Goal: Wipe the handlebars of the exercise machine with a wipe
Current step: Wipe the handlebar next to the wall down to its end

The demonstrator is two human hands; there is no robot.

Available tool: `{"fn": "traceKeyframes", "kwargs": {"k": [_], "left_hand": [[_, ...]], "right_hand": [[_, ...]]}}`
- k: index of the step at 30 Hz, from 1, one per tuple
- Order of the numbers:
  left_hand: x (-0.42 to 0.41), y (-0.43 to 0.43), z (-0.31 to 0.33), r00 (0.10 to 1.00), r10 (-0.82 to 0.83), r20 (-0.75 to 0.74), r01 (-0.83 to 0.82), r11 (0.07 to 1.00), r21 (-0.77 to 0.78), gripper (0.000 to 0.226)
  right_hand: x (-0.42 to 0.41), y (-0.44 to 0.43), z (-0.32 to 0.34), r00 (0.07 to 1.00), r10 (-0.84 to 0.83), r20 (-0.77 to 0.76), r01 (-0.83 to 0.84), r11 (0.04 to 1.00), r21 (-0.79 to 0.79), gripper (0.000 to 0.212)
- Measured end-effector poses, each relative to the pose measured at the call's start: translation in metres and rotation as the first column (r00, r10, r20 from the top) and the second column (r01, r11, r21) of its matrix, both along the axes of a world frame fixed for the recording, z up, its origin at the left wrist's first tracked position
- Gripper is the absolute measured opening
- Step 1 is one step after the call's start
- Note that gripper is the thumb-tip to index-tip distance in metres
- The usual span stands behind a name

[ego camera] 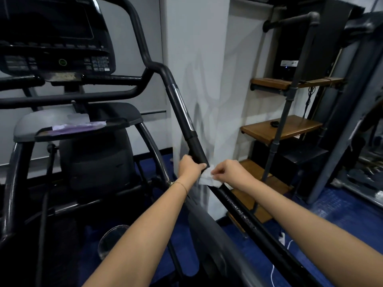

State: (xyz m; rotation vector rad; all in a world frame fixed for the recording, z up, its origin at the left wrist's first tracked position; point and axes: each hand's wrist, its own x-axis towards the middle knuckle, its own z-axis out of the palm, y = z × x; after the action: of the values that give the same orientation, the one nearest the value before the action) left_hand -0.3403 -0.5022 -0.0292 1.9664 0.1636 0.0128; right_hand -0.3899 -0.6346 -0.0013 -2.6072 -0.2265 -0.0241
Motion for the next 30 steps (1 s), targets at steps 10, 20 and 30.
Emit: {"fn": "traceKeyframes", "kwargs": {"k": [10, 20, 30], "left_hand": [[-0.020, -0.020, 0.009, 0.987, 0.148, -0.056, -0.144, 0.987, 0.068, 0.035], [-0.026, -0.020, 0.009, 0.983, 0.129, -0.128, -0.110, 0.983, 0.145, 0.047], [-0.001, -0.012, 0.018, 0.992, 0.086, -0.097, -0.059, 0.966, 0.250, 0.041]], "right_hand": [[-0.013, -0.016, -0.009, 0.992, 0.125, -0.014, -0.126, 0.980, -0.154, 0.030], [-0.011, -0.030, -0.011, 0.992, 0.117, -0.051, -0.114, 0.992, 0.056, 0.020], [-0.004, -0.027, -0.016, 0.994, 0.095, 0.045, -0.097, 0.994, 0.051, 0.020]]}}
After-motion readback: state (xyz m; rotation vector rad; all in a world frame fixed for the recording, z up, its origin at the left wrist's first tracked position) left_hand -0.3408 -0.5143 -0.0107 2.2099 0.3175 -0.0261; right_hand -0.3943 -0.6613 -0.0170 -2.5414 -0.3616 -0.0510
